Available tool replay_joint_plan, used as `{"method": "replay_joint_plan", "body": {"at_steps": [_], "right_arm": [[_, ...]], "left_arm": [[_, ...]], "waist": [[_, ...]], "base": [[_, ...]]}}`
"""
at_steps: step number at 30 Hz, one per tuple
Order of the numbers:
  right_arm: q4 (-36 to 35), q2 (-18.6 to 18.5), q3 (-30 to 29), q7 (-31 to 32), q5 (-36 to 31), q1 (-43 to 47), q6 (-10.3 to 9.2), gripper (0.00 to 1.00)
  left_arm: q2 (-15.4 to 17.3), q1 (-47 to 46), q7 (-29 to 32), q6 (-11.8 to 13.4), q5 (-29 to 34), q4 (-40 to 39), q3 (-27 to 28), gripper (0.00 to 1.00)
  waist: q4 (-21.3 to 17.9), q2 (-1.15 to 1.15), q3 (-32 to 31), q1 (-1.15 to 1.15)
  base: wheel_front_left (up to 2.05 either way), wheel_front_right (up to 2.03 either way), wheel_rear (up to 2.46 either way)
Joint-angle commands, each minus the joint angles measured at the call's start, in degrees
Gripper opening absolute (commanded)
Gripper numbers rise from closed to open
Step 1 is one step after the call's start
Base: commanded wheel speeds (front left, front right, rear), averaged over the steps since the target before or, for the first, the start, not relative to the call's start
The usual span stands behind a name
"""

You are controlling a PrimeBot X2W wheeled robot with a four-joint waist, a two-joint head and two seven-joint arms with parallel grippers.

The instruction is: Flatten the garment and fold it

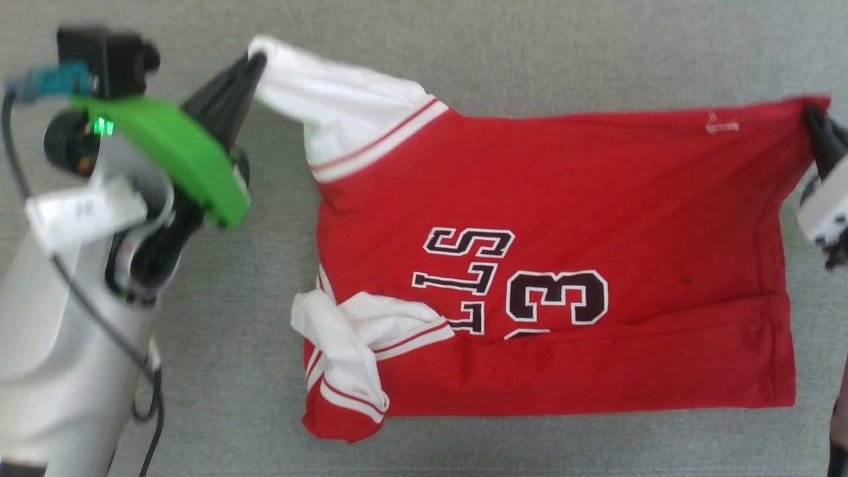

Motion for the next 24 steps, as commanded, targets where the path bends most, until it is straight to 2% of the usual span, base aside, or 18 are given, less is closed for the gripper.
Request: {"method": "replay_joint_plan", "body": {"at_steps": [1, 6, 14, 24], "right_arm": [[-1.01, 0.22, -0.33, -0.62, 0.46, 1.83, -0.09, 0.00], [-5.41, 1.00, -1.41, -1.14, 2.12, 7.53, -0.09, 0.00], [-10.93, 3.02, -2.66, -1.14, 4.46, 15.39, -0.09, 0.00], [-13.17, 4.40, -5.71, 0.95, 8.02, 27.19, -0.09, 0.00]], "left_arm": [[0.96, 2.32, -0.71, -0.32, -0.67, -1.72, 0.51, 0.00], [2.56, 10.27, -1.22, 0.81, -2.26, -9.69, 1.79, 0.00], [3.31, 22.44, -2.05, 3.44, -4.51, -19.59, 2.99, 0.00], [3.28, 38.90, -1.89, 6.67, -8.55, -25.69, 2.91, 0.00]], "waist": [[1.02, 0.00, -2.90, 0.00], [1.71, 0.00, -5.77, 0.00], [1.93, 0.00, -9.73, 0.00], [2.30, 0.00, -11.39, 0.00]], "base": [[0.00, 0.00, 0.00], [0.00, 0.00, 0.00], [0.00, 0.00, 0.00], [0.00, 0.00, 0.00]]}}
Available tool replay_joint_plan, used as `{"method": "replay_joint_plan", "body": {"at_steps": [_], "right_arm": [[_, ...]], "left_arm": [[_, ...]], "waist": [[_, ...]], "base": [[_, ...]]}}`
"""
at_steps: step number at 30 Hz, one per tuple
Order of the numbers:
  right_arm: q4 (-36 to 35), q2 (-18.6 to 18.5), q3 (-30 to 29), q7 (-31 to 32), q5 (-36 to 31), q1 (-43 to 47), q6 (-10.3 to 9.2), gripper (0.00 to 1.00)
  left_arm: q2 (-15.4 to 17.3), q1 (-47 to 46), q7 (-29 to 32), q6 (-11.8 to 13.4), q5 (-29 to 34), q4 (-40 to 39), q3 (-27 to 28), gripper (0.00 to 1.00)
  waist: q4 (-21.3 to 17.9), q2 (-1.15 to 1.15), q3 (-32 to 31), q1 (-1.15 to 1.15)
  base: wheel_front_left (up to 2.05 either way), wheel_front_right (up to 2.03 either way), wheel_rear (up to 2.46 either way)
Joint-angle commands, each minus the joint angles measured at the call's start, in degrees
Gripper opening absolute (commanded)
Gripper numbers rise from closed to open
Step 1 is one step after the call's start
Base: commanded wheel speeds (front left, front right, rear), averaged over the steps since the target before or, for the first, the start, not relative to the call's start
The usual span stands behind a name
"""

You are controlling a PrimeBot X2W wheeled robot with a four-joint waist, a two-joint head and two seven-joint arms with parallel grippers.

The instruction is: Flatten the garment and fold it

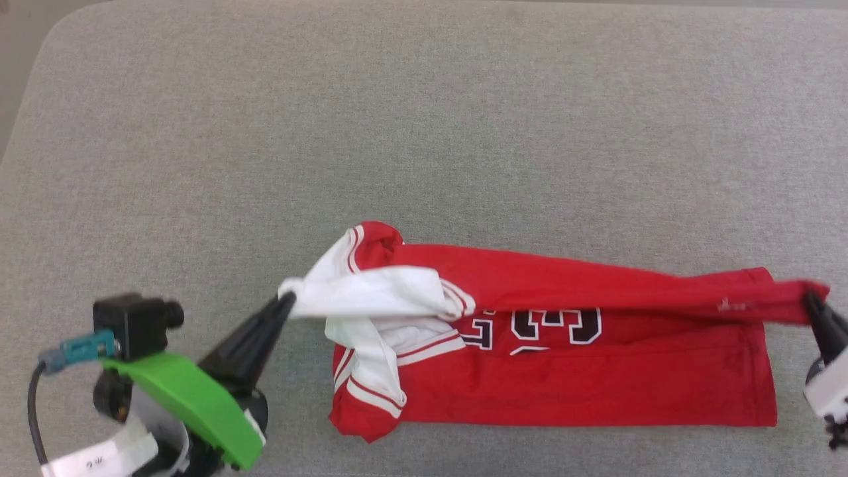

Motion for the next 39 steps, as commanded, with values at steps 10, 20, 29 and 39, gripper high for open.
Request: {"method": "replay_joint_plan", "body": {"at_steps": [10, 20, 29, 39], "right_arm": [[2.84, 0.12, -0.24, 0.38, 1.65, 3.17, -0.09, 0.00], [8.12, 0.12, 1.65, -0.24, -0.56, 2.00, -0.09, 0.00], [11.84, 0.12, 2.29, -2.08, -1.80, -0.97, -0.09, 1.00], [7.41, 0.12, 2.08, 0.72, 1.05, 1.04, -0.09, 1.00]], "left_arm": [[0.03, 5.19, 1.59, 1.05, -3.83, 1.12, -0.50, 0.00], [-3.46, 2.89, 1.56, 1.02, -3.62, 10.06, -3.86, 0.00], [-6.60, -2.45, -1.07, -0.56, -3.06, 17.33, -4.65, 0.90], [-6.88, -0.36, -3.44, 0.14, -3.83, 12.94, -2.99, 1.00]], "waist": [[-0.31, 0.00, 0.83, 0.00], [-0.67, 0.00, 0.38, 0.00], [-0.33, 0.00, 1.25, 0.00], [-0.03, 0.00, 0.41, 0.00]], "base": [[0.00, 0.00, 0.00], [0.00, 0.00, 0.00], [0.00, 0.00, 0.00], [0.00, 0.00, 0.00]]}}
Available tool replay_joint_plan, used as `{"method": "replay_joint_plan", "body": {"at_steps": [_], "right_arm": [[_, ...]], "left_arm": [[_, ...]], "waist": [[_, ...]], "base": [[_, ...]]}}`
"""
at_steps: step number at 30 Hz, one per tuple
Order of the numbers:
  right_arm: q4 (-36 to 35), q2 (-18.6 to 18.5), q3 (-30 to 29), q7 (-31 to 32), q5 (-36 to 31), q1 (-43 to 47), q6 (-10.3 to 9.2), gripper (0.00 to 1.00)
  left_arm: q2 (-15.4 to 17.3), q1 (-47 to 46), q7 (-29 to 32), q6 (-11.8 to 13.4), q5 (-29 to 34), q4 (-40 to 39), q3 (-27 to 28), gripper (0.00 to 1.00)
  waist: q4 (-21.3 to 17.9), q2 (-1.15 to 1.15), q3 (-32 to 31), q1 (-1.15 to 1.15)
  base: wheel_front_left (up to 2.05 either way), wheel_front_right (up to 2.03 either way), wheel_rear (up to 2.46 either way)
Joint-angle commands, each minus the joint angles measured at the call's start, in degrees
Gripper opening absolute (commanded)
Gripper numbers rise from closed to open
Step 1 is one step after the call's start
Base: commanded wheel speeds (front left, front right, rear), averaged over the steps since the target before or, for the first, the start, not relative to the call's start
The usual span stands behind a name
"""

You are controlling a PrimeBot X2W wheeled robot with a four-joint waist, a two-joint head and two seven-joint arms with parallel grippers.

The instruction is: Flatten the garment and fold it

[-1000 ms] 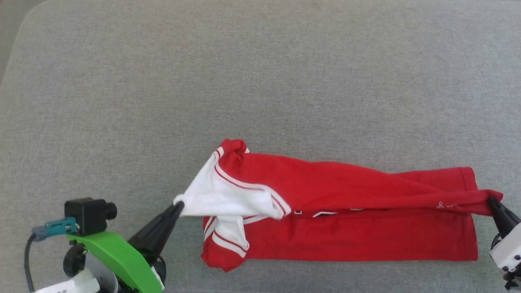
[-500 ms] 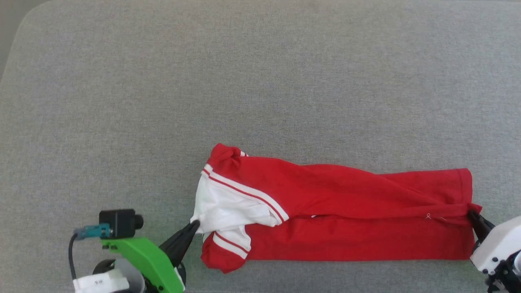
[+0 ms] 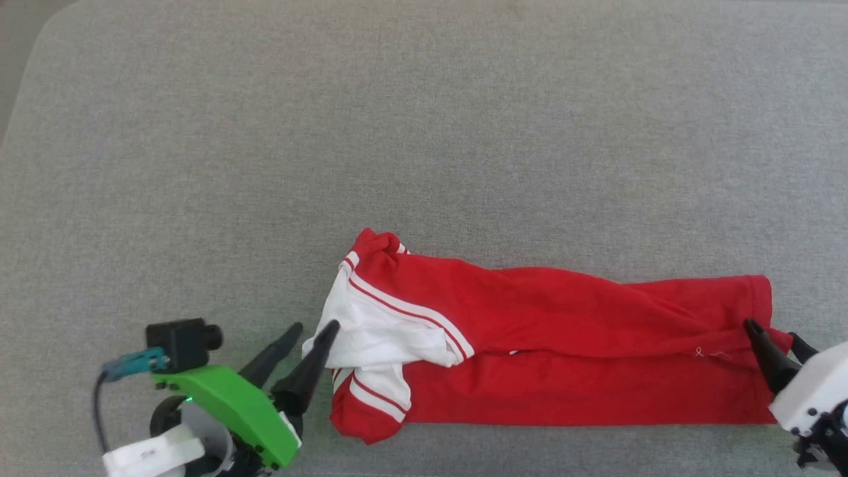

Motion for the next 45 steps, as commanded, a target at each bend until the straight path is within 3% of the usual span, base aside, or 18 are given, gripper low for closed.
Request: {"method": "replay_joint_plan", "body": {"at_steps": [1, 6, 9, 10, 12, 17, 22, 28, 29, 30, 31, 38, 45], "right_arm": [[-1.63, 0.04, -0.37, 0.87, 0.99, 1.21, -0.09, 1.00], [-6.63, 0.04, -3.16, 0.36, 3.53, 3.13, -0.09, 1.00], [-6.63, 0.04, -4.29, -0.90, 4.23, 3.49, -0.09, 1.00], [-4.79, 0.04, -3.79, -1.32, 3.26, 4.19, -0.09, 1.00], [-3.32, 0.04, -3.16, -1.38, 2.58, 4.37, -0.09, 1.00], [0.47, 0.04, -3.00, -2.16, 1.44, 4.07, -0.09, 1.00], [4.81, 0.04, -2.28, -2.57, 1.03, 3.71, -0.09, 1.00], [10.17, 0.04, -0.95, -3.22, 1.11, 2.59, -0.09, 1.00], [11.16, 0.04, -0.92, -3.22, 0.77, 2.47, -0.09, 0.54], [12.28, 0.04, -0.93, -3.21, 0.56, 2.26, -0.09, 0.34], [13.11, 0.04, -1.10, -3.28, 0.61, 2.04, -0.09, 0.00], [13.55, 0.04, -3.79, -4.15, -1.44, -0.81, -0.09, 0.00], [10.27, 0.04, -12.13, -4.68, -5.81, -4.94, -0.09, 0.00]], "left_arm": [[0.19, 1.26, -1.02, 0.58, -0.51, -1.64, 0.93, 1.00], [-0.94, 3.52, -10.09, 4.29, 3.56, -7.35, 6.17, 1.00], [-1.94, 3.42, -17.30, 5.00, 7.64, -8.48, 8.36, 1.00], [-1.44, 3.42, -24.45, 6.56, 15.13, -7.25, 9.37, 1.00], [-1.87, 3.58, -26.85, 8.01, 18.98, -6.29, 9.83, 1.00], [-4.95, 5.14, -28.59, 9.42, 24.25, -4.83, 9.98, 1.00], [-8.21, 6.68, -28.77, 8.02, 25.55, -3.09, 9.84, 1.00], [-9.06, 7.35, -28.79, 6.42, 27.31, -1.54, 10.54, 1.00], [-9.17, 7.42, -28.79, 6.24, 27.41, -1.43, 10.60, 1.00], [-9.28, 7.49, -28.79, 5.99, 27.46, -1.29, 10.66, 1.00], [-9.34, 7.51, -28.79, 5.79, 27.47, -1.19, 10.68, 1.00], [-9.28, 7.14, -28.80, 4.93, 27.47, -0.49, 11.04, 1.00], [-9.80, 6.52, -28.80, 4.15, 27.66, 0.71, 10.45, 1.00]], "waist": [[0.06, 0.00, -0.36, 0.00], [0.31, 0.00, -1.21, 0.00], [0.59, 0.00, -1.44, 0.00], [0.92, 0.00, -1.80, 0.00], [1.13, 0.00, -2.14, 0.00], [1.94, 0.00, -2.75, 0.00], [3.30, 0.00, -3.08, 0.00], [4.22, 0.00, -3.73, 0.00], [4.31, 0.00, -3.75, 0.00], [4.40, 0.00, -3.74, 0.00], [4.48, 0.00, -3.71, 0.00], [4.19, 0.00, -3.15, 0.00], [3.32, 0.00, -2.83, 0.00]], "base": [[0.00, 0.00, 0.00], [0.00, 0.00, 0.00], [0.00, 0.00, 0.00], [0.00, 0.00, 0.00], [0.00, 0.00, 0.00], [0.00, 0.00, 0.00], [0.00, 0.00, 0.00], [0.00, 0.00, 0.00], [0.00, 0.00, 0.00], [0.00, 0.00, 0.00], [0.00, 0.00, 0.00], [0.00, 0.00, 0.00], [0.00, 0.00, 0.00]]}}
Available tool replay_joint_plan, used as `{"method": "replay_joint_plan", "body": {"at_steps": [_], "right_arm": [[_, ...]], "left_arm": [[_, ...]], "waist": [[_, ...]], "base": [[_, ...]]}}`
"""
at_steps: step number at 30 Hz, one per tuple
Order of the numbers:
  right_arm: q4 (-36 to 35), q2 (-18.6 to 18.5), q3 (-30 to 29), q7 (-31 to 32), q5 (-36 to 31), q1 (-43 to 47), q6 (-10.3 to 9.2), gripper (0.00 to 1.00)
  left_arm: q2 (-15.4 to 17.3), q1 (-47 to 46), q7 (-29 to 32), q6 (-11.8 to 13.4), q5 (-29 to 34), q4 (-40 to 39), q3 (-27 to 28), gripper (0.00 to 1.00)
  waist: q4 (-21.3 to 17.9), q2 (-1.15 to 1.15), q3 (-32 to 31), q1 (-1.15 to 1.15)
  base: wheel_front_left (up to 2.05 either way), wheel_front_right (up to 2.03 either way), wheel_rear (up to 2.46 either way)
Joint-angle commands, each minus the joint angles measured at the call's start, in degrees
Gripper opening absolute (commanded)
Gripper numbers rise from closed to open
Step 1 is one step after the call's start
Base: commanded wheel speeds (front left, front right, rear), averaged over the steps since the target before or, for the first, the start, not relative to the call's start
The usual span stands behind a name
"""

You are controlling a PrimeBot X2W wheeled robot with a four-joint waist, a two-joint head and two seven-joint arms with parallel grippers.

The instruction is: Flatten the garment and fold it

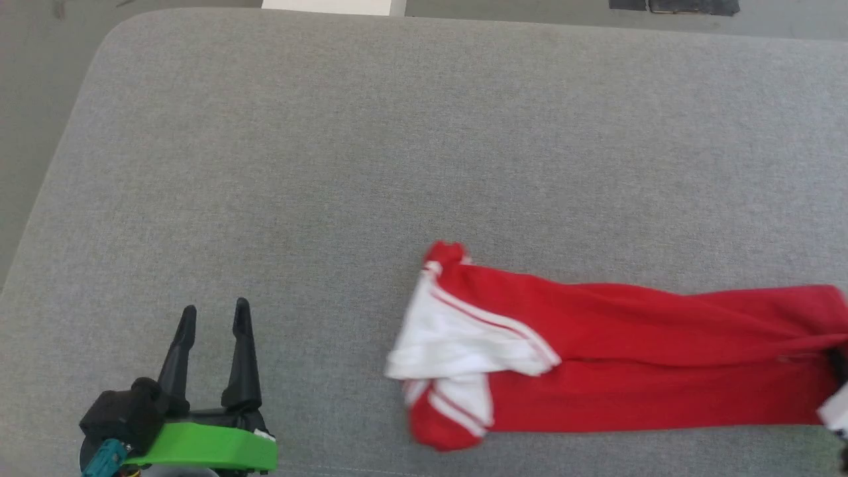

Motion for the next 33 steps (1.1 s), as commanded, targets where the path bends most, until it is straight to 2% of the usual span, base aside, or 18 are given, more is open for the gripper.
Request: {"method": "replay_joint_plan", "body": {"at_steps": [1, 7, 9, 12, 18, 26, 33], "right_arm": [[-0.71, -0.37, -2.36, -0.48, -1.86, -1.40, -0.12, 0.00], [-0.97, -2.71, -12.62, -0.74, -6.17, -4.15, -0.12, 0.00], [-0.84, -4.07, -14.06, -1.44, -7.35, -4.08, -0.12, 0.00], [-1.47, -3.57, -13.45, -1.64, -6.82, -4.24, -0.12, 0.00], [-7.67, -1.30, -4.44, -0.17, -1.84, -2.07, -0.12, 0.00], [-20.90, -0.37, 11.97, 7.48, 6.34, 5.91, -0.12, 0.00], [-25.17, -0.35, 23.50, 9.65, 8.07, 9.45, -0.12, 0.00]], "left_arm": [[-0.39, -0.40, -0.22, -0.41, 0.72, 0.36, -0.18, 1.00], [-0.13, -0.88, -0.22, -0.47, 1.83, 1.43, -0.67, 1.00], [-0.07, -0.99, -0.22, -0.35, 2.31, 1.73, -0.65, 1.00], [-0.17, -0.96, -0.22, -0.18, 2.84, 2.08, -0.36, 1.00], [-0.90, -0.61, -0.22, -0.46, 2.95, 2.79, -0.17, 1.00], [-1.97, -0.46, -0.23, -1.11, 2.77, 3.53, -0.07, 1.00], [-2.39, -0.02, -0.23, -1.75, 2.80, 4.38, -0.15, 1.00]], "waist": [[-0.16, 0.00, 0.14, 0.00], [-0.24, 0.00, 0.42, 0.00], [-0.20, 0.00, 0.47, 0.00], [-0.36, 0.00, 0.23, 0.00], [-0.77, 0.00, -0.75, 0.00], [-0.84, 0.00, -2.23, 0.00], [0.08, 0.00, -3.59, 0.00]], "base": [[0.00, 0.00, 0.00], [0.00, 0.00, 0.00], [0.00, 0.00, 0.00], [0.00, 0.00, 0.00], [0.00, 0.00, 0.00], [0.00, 0.00, 0.00], [0.00, 0.00, 0.00]]}}
